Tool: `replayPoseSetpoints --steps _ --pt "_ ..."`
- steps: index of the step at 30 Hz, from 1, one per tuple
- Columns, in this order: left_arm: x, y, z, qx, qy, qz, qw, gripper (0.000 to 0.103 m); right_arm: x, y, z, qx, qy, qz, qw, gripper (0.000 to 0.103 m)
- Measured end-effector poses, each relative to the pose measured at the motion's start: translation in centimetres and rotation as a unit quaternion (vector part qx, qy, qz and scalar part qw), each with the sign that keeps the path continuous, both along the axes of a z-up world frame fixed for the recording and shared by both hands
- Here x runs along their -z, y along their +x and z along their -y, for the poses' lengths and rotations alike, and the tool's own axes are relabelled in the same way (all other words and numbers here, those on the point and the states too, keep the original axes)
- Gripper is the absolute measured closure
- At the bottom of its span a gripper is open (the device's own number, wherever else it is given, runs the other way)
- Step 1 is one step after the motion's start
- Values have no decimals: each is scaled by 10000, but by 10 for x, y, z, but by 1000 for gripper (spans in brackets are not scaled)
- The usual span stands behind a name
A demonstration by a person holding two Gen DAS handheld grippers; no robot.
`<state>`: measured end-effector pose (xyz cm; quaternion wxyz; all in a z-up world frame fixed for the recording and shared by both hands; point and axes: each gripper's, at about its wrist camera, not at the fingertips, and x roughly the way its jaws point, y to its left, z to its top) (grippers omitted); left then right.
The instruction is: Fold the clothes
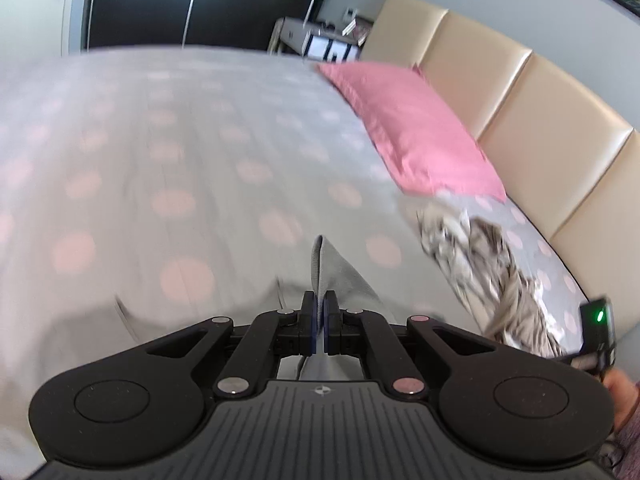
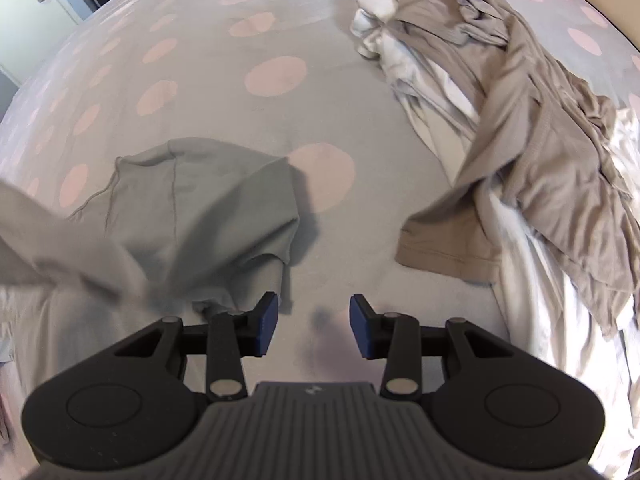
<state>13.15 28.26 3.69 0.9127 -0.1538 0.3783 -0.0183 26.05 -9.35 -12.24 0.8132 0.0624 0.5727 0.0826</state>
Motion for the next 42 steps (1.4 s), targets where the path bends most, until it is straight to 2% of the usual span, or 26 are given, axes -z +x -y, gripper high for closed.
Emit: replayPoseSetpoints --steps 3,9,14,20,25,27,29,31,33,38,40,42 --pt "-12 0 -13 -172 83 -2 9998 102 0 1 -6 -109 83 59 9999 61" --pt "2 -10 -48 -568 117 -213 9981 102 6 4 -20 -279 253 107 9992 61" --pt "-2 -18 -72 -799 6 -195 9966 102 12 5 -38 -612 346 34 9975 61" --pt "-14 -24 -83 -874 -7 -31 9962 102 28 6 -66 -990 158 -91 9949 63" --pt "-22 -30 -97 -989 -3 37 9951 102 33 8 -79 -1078 126 -26 9941 74" --pt "-21 -32 -99 -1012 33 30 9949 102 34 9 -83 -1089 119 76 9939 75" --pt "-19 -35 -101 -1039 4 22 9946 102 37 10 -87 -1112 96 168 9936 81" --pt "-17 -38 -104 -1098 -11 8 9940 102 40 13 -91 -1143 14 119 9934 93" --pt "-16 -42 -109 -1190 0 -11 9929 102 38 13 -89 -1125 -27 93 9936 101" --pt "-11 -56 -126 -1393 116 -57 9902 102 30 11 -77 -1000 5 110 9949 101" --pt "0 -61 -135 -1501 172 -237 9882 102 30 12 -72 -935 95 28 9956 100" --pt "18 -67 -144 -1660 297 -450 9846 102 30 13 -67 -780 148 -40 9968 95"
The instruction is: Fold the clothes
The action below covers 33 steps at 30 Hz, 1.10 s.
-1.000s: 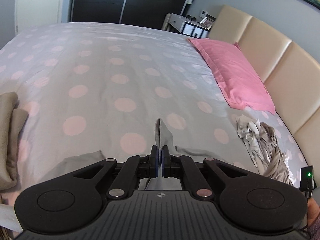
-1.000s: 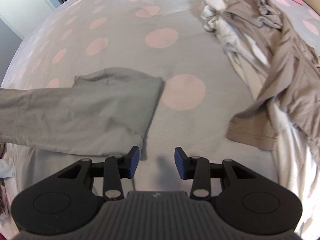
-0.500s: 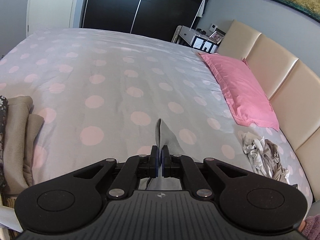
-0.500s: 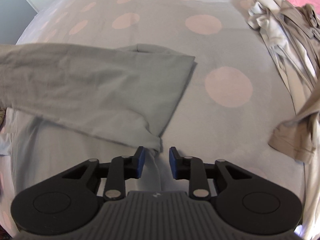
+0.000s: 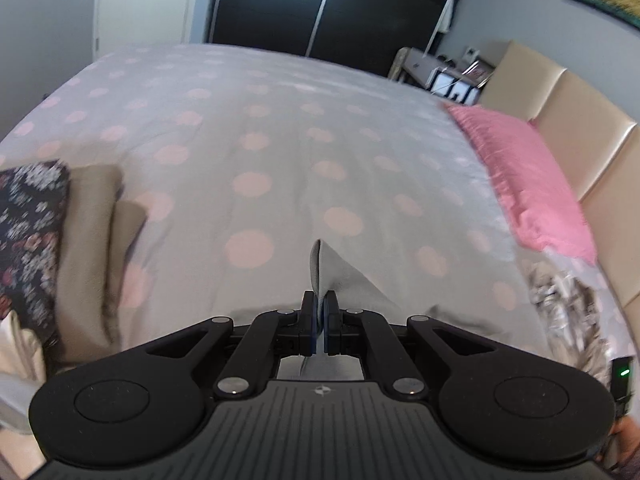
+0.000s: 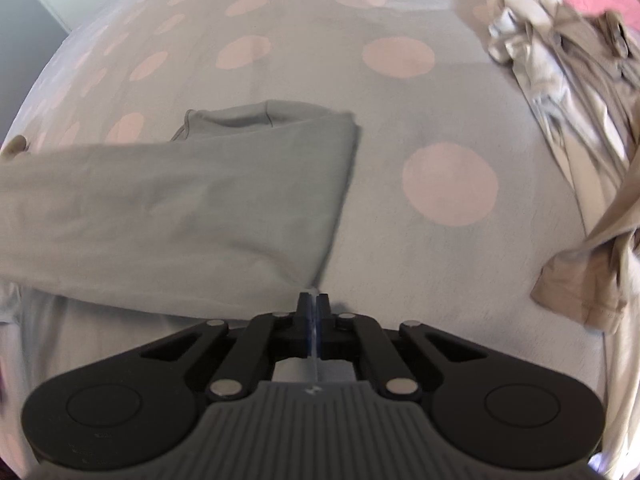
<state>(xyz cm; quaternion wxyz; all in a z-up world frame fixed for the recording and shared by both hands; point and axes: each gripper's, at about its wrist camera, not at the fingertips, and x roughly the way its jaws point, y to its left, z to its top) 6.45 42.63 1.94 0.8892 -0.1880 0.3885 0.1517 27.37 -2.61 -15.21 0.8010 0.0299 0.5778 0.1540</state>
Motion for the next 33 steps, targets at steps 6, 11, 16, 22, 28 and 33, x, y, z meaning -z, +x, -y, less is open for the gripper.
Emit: replayPoseSetpoints --steps 6,11,16,22,28,33 --pt "46 -14 -12 -180 -137 -376 9990 102 -5 10 24 647 474 -65 9968 82" --pt "65 -17 -18 -365 -281 -486 9978 102 3 13 19 632 796 -349 9942 82" --pt "70 -25 -16 -284 -414 -446 9977 102 9 15 8 448 868 -459 9942 79" --pt "79 -40 -19 -309 -581 -352 9972 102 18 12 -6 311 646 -560 9959 94" --pt "72 -46 -34 -497 -822 -130 9953 102 2 13 -1 439 395 -352 9976 96" --pt "66 -48 -43 -499 -911 -64 9946 102 3 22 16 730 447 -539 9949 98"
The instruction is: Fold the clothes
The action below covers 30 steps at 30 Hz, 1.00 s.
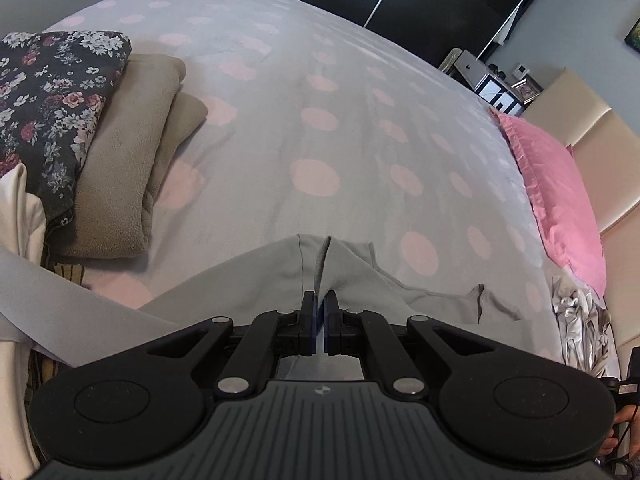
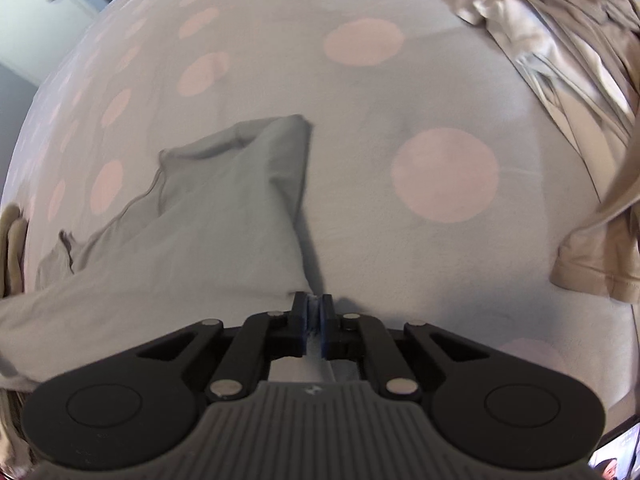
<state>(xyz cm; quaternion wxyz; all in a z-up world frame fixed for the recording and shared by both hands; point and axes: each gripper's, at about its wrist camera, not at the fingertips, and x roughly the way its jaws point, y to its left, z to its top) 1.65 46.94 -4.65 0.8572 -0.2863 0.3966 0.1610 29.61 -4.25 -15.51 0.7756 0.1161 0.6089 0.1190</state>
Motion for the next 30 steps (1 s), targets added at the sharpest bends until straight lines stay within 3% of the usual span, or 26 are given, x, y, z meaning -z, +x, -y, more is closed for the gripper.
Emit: replayPoseSetpoints --steps 1,3,4,7,11,12,15,22,28,29,30 --pt "8 1 1 14 20 -157 9999 102 1 1 -1 -24 -244 26 9997 103" --pt "25 2 2 34 36 -473 9989 102 2 3 -2 -87 -806 120 9966 103" --pt "35 2 3 53 10 -585 9983 102 4 4 4 -7 -803 100 9967 103" --pt "57 1 5 74 40 -875 9961 102 4 6 20 287 -476 30 9984 103" --pt "62 2 3 10 110 -835 9964 102 -5 10 28 409 -81 351 9985 97" --pt "61 2 3 8 136 -825 9965 102 -7 12 29 472 22 407 9981 94" --pt "61 4 6 69 265 -849 9960 102 -10 19 29 644 334 551 9958 74" --pt "66 2 5 107 281 -821 9962 102 -16 45 12 957 906 820 9879 66" --pt "70 3 2 110 191 -789 9966 102 -5 67 -13 918 722 732 9905 67" --pt "71 3 1 104 167 -782 9967 102 -2 69 -14 878 698 680 9914 71" --pt "72 3 0 101 149 -777 9968 102 2 70 -16 860 683 656 9918 88"
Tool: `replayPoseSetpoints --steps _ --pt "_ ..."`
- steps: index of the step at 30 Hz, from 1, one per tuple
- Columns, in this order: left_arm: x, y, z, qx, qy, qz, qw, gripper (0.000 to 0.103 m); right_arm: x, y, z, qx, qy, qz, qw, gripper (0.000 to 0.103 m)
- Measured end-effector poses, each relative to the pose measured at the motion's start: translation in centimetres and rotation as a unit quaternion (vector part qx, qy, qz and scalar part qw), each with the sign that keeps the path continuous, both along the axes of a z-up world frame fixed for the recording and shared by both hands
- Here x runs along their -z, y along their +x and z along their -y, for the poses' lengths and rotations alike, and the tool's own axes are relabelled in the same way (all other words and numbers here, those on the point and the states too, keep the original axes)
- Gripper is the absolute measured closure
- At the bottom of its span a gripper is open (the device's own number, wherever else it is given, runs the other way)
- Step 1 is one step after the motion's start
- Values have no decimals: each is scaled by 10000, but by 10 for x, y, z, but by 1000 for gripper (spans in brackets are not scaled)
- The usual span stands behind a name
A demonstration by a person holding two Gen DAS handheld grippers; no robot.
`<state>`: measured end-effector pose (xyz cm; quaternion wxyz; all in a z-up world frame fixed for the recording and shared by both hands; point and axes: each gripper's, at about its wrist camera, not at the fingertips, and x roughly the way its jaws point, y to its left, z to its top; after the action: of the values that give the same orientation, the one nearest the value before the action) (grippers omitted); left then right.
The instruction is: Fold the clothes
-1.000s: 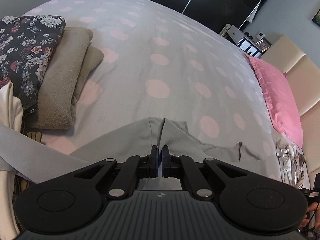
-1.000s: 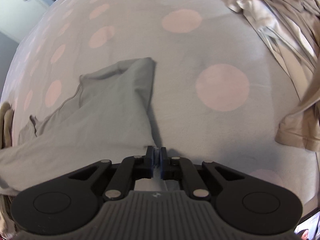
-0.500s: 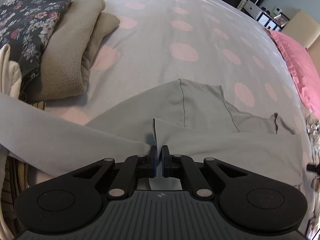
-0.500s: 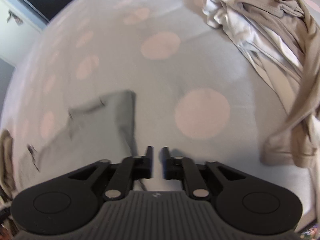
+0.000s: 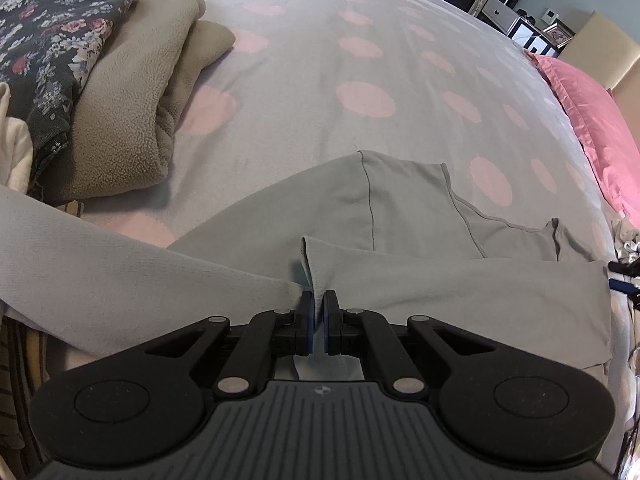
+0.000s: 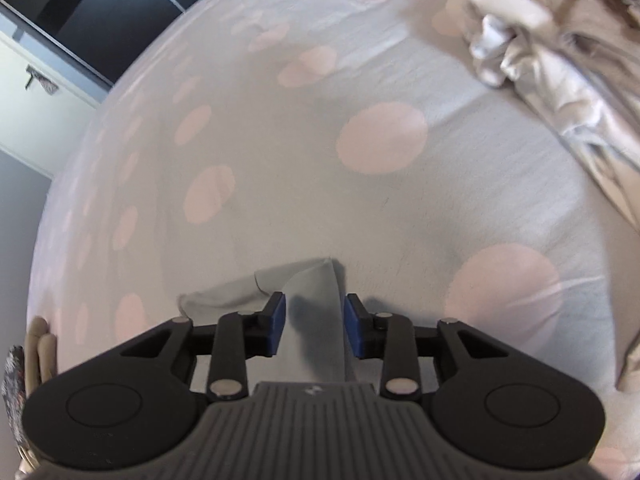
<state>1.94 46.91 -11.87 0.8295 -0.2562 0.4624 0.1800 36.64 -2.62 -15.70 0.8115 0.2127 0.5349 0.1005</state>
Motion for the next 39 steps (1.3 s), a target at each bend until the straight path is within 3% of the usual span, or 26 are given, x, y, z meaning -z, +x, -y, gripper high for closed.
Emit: replayPoseSetpoints --steps 1,8,9,11,12,17,19,21,29,35,39 --pt "1 0 -1 -10 -16 6 10000 102 0 1 -1 14 -52 55 10000 99" --pt "4 2 -3 -22 -51 51 10000 102 2 7 -17 -81 -755 496 9959 100" --pt "5 3 -3 -15 -40 44 10000 102 4 8 -17 -80 -830 432 9956 99" --pt "4 3 -3 -20 -30 43 10000 102 4 7 -13 37 -957 419 9945 87" --pt "4 3 -3 -37 -30 53 10000 102 1 5 -8 103 -986 457 9940 76" --pt "0 4 -1 -47 53 66 10000 101 -14 -6 7 -32 -654 276 9975 75" --pt "-3 4 1 -49 119 47 9999 100 -20 -17 4 -260 -750 199 9966 75" --pt "-7 4 3 -56 218 38 9997 87 -26 -28 -2 -560 -1016 206 9930 75" --pt "-52 -21 -3 -276 614 270 9974 63 -52 -69 -1 -1038 -1486 211 9832 71" --pt "-88 -52 -4 -429 1073 236 9930 61 -71 -104 -4 -1354 -1582 252 9777 65" --pt "-109 -80 -12 -664 1149 225 9909 57 -77 -129 -12 -1652 -1698 339 9709 62"
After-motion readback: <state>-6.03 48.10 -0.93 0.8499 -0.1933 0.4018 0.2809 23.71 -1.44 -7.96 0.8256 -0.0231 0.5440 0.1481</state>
